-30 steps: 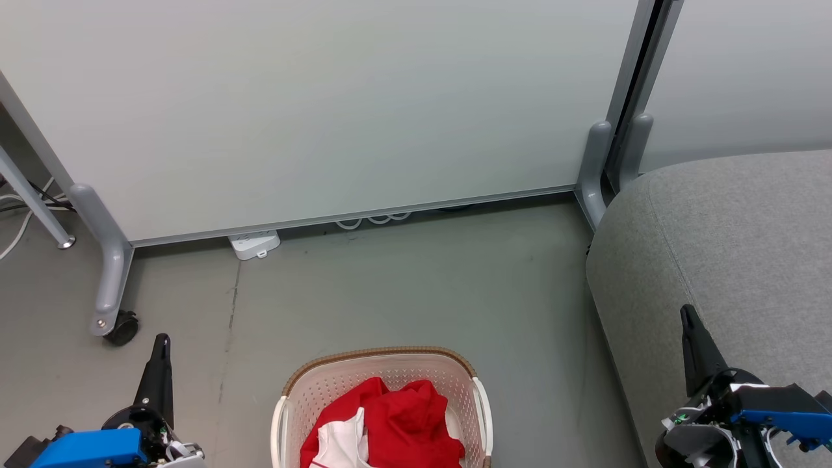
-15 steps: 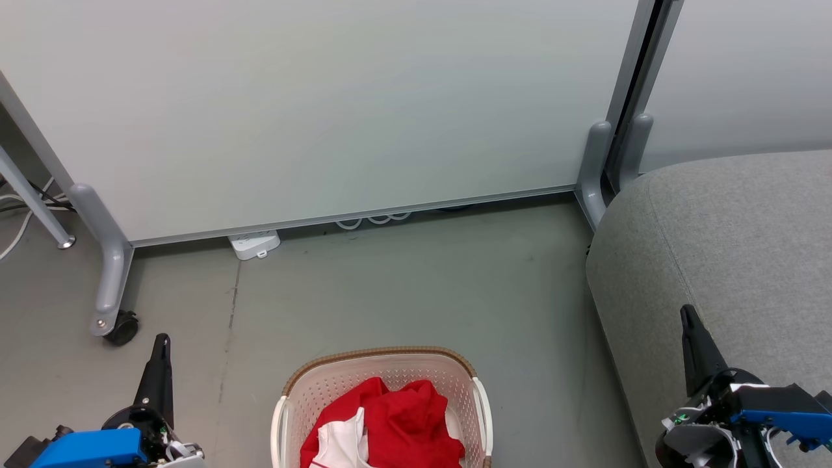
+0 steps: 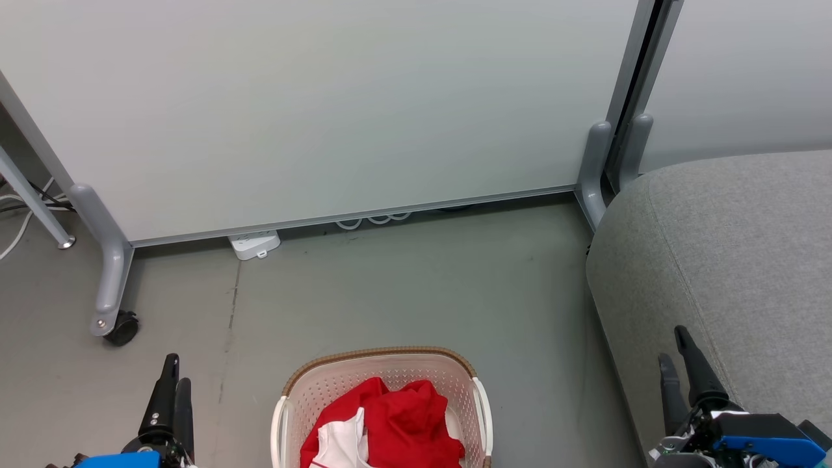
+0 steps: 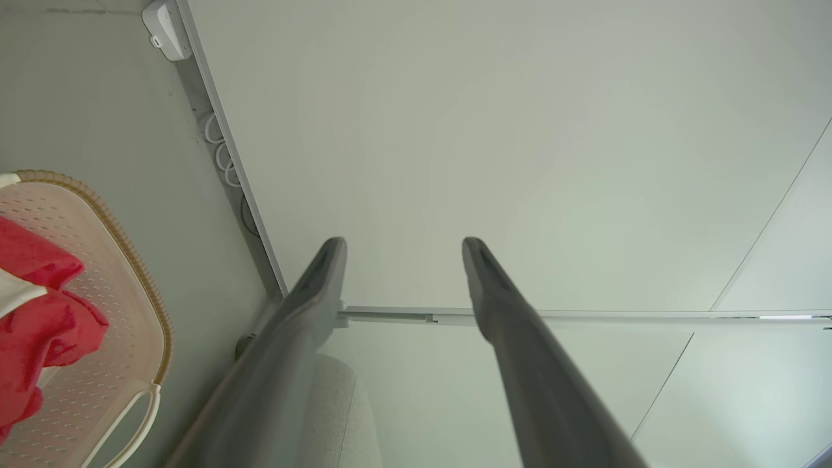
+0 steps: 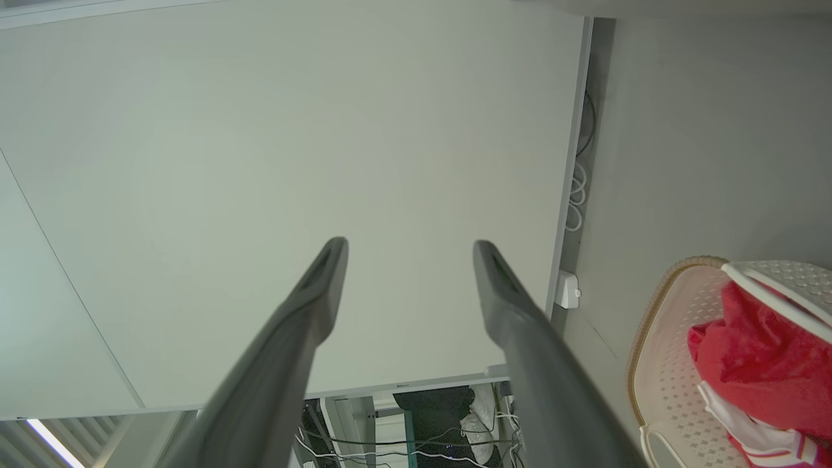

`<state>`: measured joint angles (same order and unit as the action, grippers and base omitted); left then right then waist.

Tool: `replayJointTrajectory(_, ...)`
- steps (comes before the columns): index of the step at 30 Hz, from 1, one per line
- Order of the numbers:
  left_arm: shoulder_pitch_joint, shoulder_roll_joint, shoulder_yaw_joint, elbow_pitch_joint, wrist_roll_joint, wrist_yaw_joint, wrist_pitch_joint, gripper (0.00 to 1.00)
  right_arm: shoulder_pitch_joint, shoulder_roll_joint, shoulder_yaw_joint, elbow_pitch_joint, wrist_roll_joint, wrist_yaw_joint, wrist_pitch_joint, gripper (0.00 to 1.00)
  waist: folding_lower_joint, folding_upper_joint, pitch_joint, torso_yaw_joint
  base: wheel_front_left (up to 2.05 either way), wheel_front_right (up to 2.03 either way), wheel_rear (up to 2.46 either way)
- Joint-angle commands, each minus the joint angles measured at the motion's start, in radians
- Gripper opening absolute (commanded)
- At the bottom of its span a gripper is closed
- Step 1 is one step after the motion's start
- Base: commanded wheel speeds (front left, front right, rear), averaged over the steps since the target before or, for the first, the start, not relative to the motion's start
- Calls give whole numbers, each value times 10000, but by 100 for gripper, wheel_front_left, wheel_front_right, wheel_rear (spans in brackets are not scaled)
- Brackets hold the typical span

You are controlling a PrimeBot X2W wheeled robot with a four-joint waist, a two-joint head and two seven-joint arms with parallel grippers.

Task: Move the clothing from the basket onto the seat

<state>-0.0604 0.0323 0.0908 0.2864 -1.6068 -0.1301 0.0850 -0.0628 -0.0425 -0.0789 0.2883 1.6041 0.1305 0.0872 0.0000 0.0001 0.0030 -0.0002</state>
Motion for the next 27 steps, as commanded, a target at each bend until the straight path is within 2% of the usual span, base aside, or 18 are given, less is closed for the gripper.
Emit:
replayJointTrajectory(1,-182,84,-68,-257,195,32,-148,100,-285,-32,179,-167,-201,2,-149,100,0,-1,1,-3,0,0,0)
replayJointTrajectory(4,-183,88,-113,-310,378,64,-246,100,-318,-34,263,-143,-379,2,-250,100,0,-1,2,-4,0,0,0)
replayJointTrajectory(12,-141,104,-263,-582,1670,285,-613,100,-424,-34,405,-85,-1742,2,-620,100,0,-1,21,-8,0,0,0)
replayJointTrajectory(27,-59,129,-862,-972,5347,597,-1219,100,-546,-45,660,-72,-5255,2,-1155,100,0,-1,83,2,0,0,0)
